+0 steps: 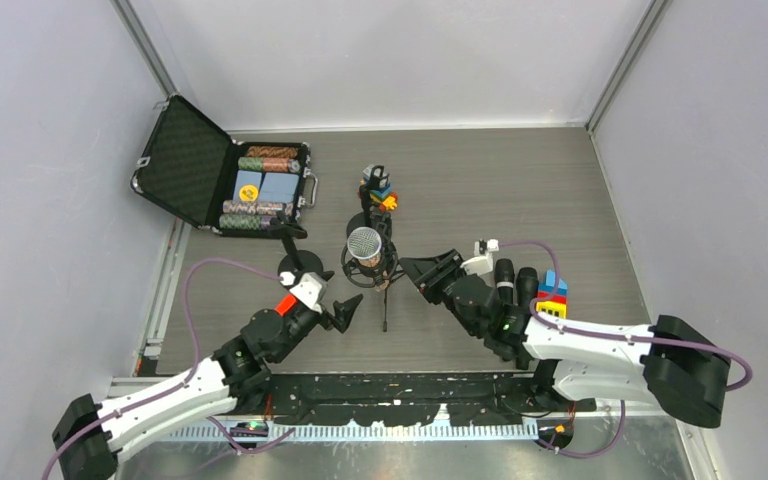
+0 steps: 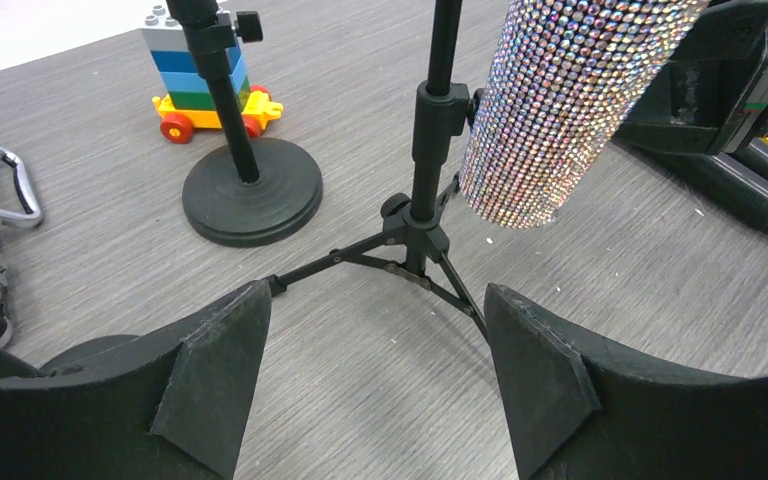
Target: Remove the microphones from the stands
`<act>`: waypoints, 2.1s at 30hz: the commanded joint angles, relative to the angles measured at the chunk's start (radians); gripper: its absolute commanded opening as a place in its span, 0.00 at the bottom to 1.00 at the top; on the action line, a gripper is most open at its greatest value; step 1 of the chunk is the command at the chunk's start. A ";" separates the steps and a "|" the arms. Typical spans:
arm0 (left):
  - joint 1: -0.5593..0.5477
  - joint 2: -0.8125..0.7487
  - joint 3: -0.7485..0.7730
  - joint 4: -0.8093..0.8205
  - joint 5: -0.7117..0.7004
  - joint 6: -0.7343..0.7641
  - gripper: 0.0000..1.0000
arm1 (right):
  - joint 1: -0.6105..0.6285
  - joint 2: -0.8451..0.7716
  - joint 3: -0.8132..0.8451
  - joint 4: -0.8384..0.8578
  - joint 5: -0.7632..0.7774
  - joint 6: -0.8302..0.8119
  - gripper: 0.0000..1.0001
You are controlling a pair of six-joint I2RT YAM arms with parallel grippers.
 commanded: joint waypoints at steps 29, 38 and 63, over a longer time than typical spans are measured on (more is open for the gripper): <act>0.004 0.450 0.038 0.390 -0.027 0.023 0.87 | -0.114 0.226 0.009 0.352 -0.246 0.194 0.39; 0.003 0.400 0.050 0.351 -0.011 0.036 0.88 | -0.113 0.244 -0.015 0.360 -0.241 0.214 0.40; 0.003 0.344 0.066 0.281 -0.004 0.050 0.88 | -0.111 0.248 -0.080 0.492 -0.239 0.232 0.40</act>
